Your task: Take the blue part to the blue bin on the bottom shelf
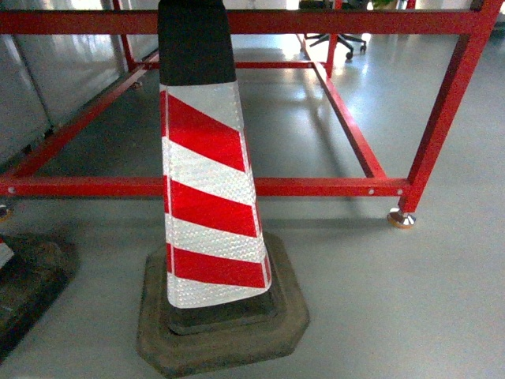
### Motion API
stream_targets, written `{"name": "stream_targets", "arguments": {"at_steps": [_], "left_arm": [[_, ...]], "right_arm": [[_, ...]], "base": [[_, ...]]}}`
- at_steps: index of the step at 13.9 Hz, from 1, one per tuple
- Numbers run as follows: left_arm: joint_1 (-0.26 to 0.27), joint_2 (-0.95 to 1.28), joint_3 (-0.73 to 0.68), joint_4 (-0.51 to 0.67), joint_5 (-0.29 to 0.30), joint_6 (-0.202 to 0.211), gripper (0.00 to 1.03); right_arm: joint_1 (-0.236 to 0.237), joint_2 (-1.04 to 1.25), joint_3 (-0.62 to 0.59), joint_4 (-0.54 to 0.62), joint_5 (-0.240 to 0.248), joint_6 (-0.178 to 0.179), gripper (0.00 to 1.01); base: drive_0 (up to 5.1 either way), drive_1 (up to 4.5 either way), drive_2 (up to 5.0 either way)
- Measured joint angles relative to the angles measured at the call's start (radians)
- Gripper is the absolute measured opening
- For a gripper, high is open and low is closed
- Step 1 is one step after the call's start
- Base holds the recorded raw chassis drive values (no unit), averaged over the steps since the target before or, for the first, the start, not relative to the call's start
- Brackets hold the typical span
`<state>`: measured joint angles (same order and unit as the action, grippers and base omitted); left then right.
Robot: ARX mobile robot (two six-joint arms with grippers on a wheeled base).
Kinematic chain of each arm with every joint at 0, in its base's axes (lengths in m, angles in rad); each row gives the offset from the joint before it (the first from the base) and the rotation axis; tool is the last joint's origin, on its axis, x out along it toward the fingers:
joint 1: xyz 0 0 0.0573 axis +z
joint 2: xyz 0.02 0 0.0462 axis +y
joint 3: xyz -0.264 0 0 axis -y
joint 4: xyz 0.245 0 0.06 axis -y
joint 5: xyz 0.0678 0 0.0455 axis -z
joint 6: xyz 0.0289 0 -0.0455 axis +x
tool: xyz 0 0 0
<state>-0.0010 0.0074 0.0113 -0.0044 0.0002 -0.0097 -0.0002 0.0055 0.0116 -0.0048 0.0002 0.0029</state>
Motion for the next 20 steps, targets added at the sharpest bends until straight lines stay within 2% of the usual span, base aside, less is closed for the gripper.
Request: {"name": "stream_targets", "arguments": {"at_steps": [20], "left_arm": [[0.000, 0.000, 0.000, -0.002, 0.000, 0.001, 0.98]], "right_arm": [[0.000, 0.000, 0.000, -0.002, 0.000, 0.000, 0.98]], "base": [[0.0, 0.00, 0.0]]}}
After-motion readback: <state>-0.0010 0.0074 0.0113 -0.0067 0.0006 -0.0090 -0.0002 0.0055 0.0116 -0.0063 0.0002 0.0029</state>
